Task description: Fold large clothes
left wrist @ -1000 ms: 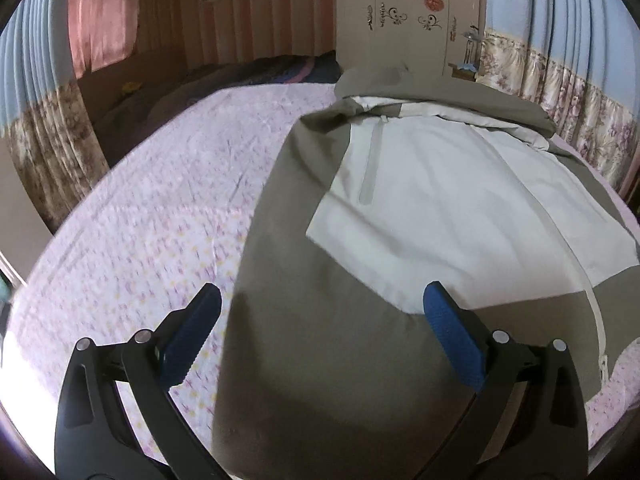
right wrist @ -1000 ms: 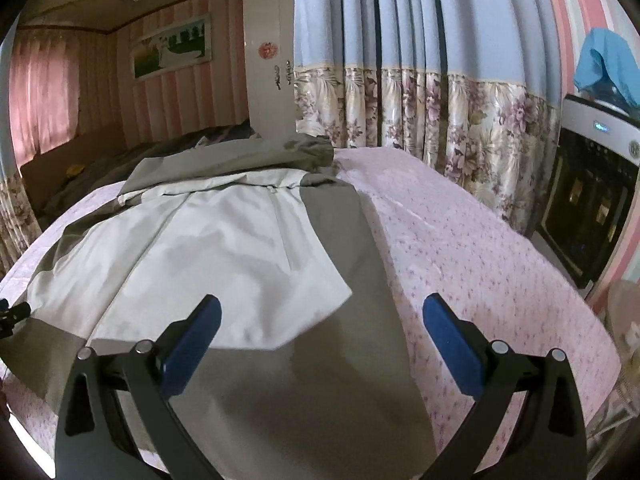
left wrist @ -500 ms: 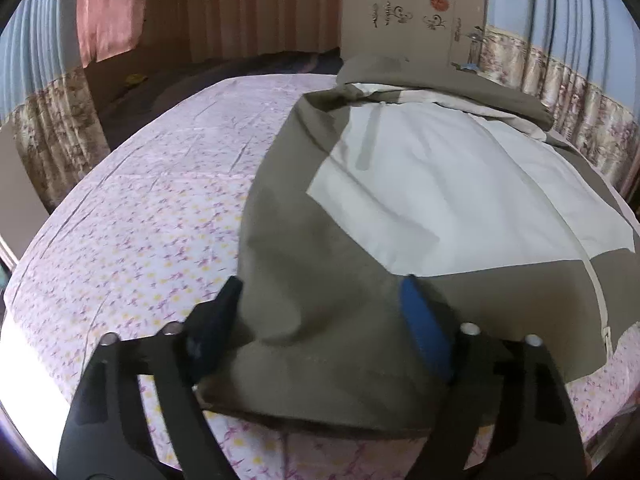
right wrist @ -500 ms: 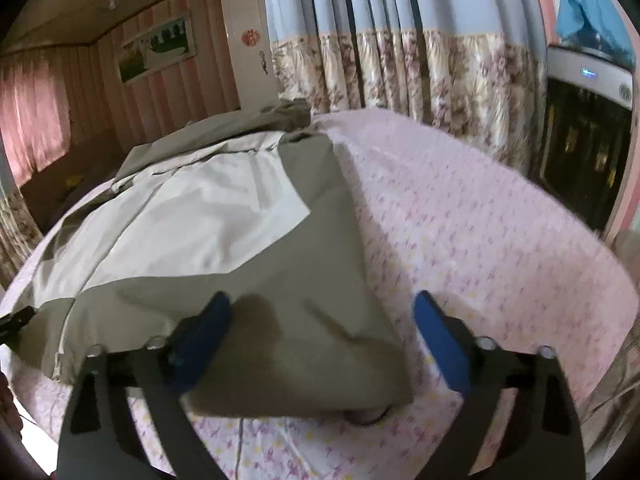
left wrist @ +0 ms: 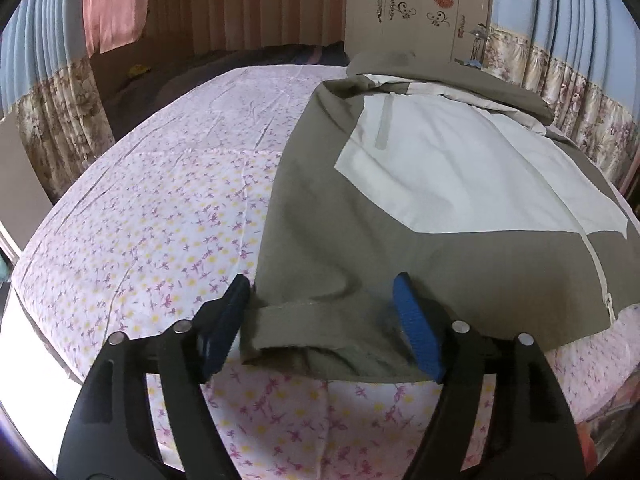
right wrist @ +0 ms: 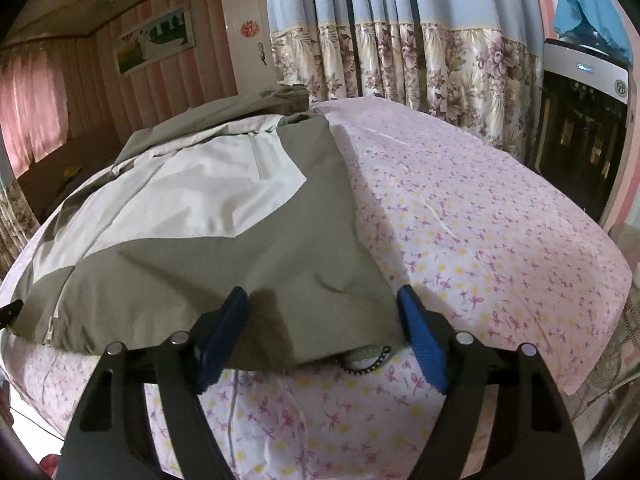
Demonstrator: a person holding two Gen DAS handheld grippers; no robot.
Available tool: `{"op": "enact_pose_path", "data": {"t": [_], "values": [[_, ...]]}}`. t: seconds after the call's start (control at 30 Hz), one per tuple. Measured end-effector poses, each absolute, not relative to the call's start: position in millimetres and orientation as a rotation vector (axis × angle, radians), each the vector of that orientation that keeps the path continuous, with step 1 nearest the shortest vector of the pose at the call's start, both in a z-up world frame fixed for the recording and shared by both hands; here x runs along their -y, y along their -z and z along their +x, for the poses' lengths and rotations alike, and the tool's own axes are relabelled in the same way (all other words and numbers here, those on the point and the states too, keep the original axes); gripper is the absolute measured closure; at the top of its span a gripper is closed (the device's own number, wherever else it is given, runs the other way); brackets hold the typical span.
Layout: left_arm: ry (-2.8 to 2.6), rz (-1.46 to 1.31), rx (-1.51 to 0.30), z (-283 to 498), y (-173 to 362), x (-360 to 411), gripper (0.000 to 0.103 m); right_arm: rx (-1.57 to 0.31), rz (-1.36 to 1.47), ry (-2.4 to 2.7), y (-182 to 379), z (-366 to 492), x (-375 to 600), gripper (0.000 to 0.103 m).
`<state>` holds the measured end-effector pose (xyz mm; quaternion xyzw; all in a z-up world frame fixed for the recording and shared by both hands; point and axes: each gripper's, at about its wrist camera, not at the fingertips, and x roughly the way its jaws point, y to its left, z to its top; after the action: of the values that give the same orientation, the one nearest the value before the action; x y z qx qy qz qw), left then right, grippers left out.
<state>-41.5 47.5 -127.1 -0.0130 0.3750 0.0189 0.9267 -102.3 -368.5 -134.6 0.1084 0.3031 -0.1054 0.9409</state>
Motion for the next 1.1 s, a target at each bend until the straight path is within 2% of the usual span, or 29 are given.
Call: {"op": "enact_pose_path", "data": {"t": [0.07,0.1,0.13,0.17,0.2,0.23,0.33,0.5,0.83,1.1], "values": [[-0.048,-0.017,-0.762,-40.2,127.2,-44.4,0.03,-0.621,0.21,0.224,134.4,-99.8,366.7,0.031],[-0.052,-0.018,-0.757,-40.2,126.1,-45.2,0.038,-0.62,0.202,0.235,134.0,-100.4,366.0,0.044],[-0.058,-0.018,-0.753,-40.5,124.8,-47.0,0.051,-0.61,0.199,0.253,132.7,-103.6,367.9,0.064],[-0.043,-0.025,-0.749,-40.3,121.5,-49.5,0.055,-0.601,0.208,0.245,130.6,-105.6,370.6,0.07],[-0.028,-0.032,-0.748,-40.0,119.1,-51.0,0.064,-0.6,0.221,0.225,128.3,-106.1,372.4,0.079],[-0.009,-0.035,-0.748,-38.8,116.1,-51.1,0.072,-0.604,0.224,0.2,126.1,-104.7,372.0,0.085],[0.032,-0.004,-0.744,-35.6,106.7,-42.0,0.089,-0.597,0.176,0.199,121.1,-101.9,362.6,0.092],[0.049,0.025,-0.708,-29.7,86.6,-37.7,0.093,-0.561,0.158,0.176,101.6,-100.0,362.3,0.095],[0.062,0.057,-0.598,2.2,41.1,-33.9,0.093,-0.422,0.042,0.149,36.6,-68.7,352.6,0.095],[0.071,0.096,-0.496,39.1,-18.0,-31.2,0.091,-0.342,-0.013,0.136,-18.6,-30.0,353.5,0.095]]}}
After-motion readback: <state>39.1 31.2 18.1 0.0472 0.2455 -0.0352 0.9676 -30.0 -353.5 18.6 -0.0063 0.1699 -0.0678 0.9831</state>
